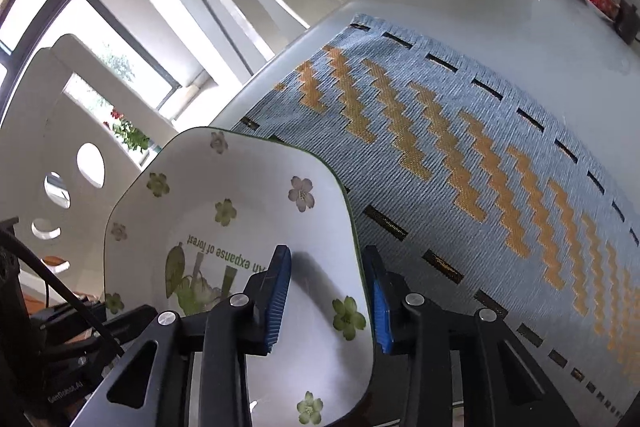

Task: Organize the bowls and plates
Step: 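Lift the hexagonal plate and lower it onto the blue-leaf plate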

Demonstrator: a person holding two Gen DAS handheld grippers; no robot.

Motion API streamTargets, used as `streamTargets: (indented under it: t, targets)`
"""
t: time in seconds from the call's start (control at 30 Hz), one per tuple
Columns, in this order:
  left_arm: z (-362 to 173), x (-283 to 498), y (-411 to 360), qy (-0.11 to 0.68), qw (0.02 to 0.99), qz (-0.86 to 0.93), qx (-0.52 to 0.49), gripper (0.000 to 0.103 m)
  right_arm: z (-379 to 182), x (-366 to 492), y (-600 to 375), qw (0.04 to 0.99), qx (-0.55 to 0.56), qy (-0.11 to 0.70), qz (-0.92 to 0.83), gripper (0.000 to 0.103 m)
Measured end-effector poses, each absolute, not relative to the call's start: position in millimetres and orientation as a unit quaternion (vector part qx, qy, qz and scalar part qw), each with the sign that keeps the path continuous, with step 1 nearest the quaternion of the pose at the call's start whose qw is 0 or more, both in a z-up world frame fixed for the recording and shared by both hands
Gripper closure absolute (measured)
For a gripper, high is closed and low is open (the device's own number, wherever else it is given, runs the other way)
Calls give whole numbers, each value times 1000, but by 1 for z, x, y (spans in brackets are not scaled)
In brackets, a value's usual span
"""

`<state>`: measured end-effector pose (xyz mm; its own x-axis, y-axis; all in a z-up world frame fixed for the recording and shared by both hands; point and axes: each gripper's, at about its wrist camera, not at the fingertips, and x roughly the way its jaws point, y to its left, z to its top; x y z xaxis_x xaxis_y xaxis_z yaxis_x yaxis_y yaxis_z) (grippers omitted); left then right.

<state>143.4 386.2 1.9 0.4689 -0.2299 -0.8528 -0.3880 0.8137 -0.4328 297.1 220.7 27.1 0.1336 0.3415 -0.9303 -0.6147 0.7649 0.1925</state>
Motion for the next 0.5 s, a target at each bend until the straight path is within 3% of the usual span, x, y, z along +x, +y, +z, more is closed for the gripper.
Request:
streamTargets:
  t: [0.5]
  targets:
    - [18, 125, 390, 492, 826, 38, -272, 81, 50, 250, 195, 756, -102, 541, 354, 67]
